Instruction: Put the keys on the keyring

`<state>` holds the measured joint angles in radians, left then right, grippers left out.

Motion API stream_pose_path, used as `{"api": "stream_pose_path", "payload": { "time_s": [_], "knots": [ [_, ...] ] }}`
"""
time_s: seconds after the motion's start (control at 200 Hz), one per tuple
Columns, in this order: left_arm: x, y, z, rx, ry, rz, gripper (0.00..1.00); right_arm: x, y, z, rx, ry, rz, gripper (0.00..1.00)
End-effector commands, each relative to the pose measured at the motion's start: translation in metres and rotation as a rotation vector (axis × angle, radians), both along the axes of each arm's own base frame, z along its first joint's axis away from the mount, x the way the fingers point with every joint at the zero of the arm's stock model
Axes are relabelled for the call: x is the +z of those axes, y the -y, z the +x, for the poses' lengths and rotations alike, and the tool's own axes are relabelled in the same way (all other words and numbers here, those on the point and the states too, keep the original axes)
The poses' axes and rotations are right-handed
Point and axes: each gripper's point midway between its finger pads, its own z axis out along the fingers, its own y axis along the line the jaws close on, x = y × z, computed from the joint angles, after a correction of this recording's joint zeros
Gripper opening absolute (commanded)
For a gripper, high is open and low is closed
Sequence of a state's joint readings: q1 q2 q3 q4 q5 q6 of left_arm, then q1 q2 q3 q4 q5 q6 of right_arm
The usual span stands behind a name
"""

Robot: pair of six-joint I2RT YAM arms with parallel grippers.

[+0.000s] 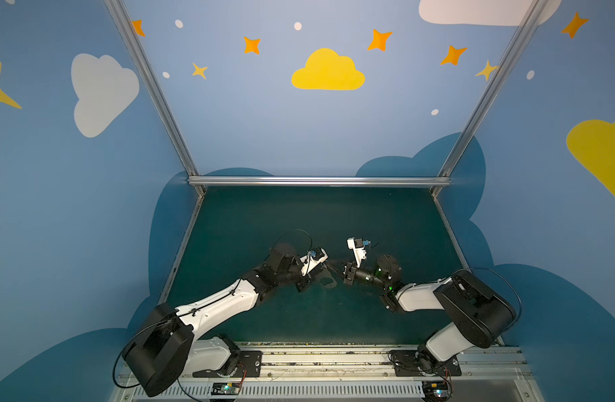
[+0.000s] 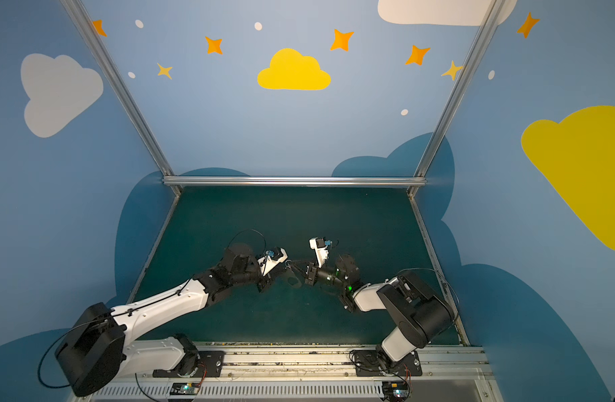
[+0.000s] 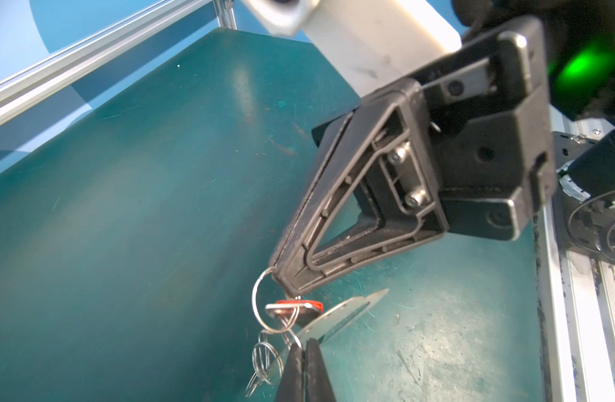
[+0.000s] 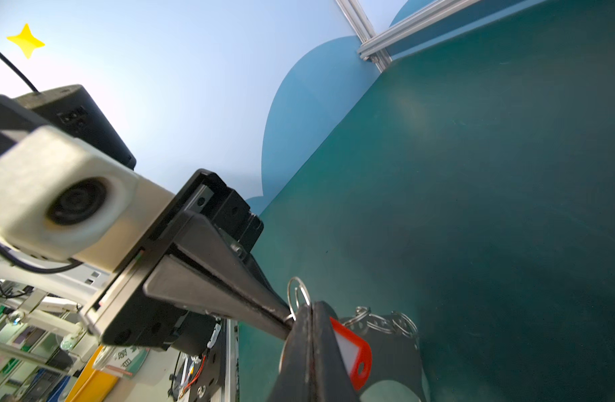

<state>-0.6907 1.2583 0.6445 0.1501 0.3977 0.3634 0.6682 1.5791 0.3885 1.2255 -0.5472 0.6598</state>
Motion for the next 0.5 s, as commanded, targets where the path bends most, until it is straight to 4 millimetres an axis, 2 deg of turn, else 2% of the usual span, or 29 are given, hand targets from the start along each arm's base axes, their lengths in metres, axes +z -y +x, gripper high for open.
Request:
{"api": "stream_pose_path", "payload": {
  "time_s": [0.0,0.22,0.496],
  "knots": [
    [0.031,0.021,-0.014,-0.089,0.038,-0.103,0.04,0.018,0.0,0.01,-0.059,0.052,0.057,0.0],
    [0.039,0.031,-0.016,-0.095,0.056,-0.115,0.04,0.022,-0.004,0.006,-0.043,0.062,0.084,0.0],
    [0.046,0.028,-0.008,-0.031,0.076,-0.122,0.04,0.021,-0.003,0.001,-0.028,0.065,0.094,0.0]
  ]
}}
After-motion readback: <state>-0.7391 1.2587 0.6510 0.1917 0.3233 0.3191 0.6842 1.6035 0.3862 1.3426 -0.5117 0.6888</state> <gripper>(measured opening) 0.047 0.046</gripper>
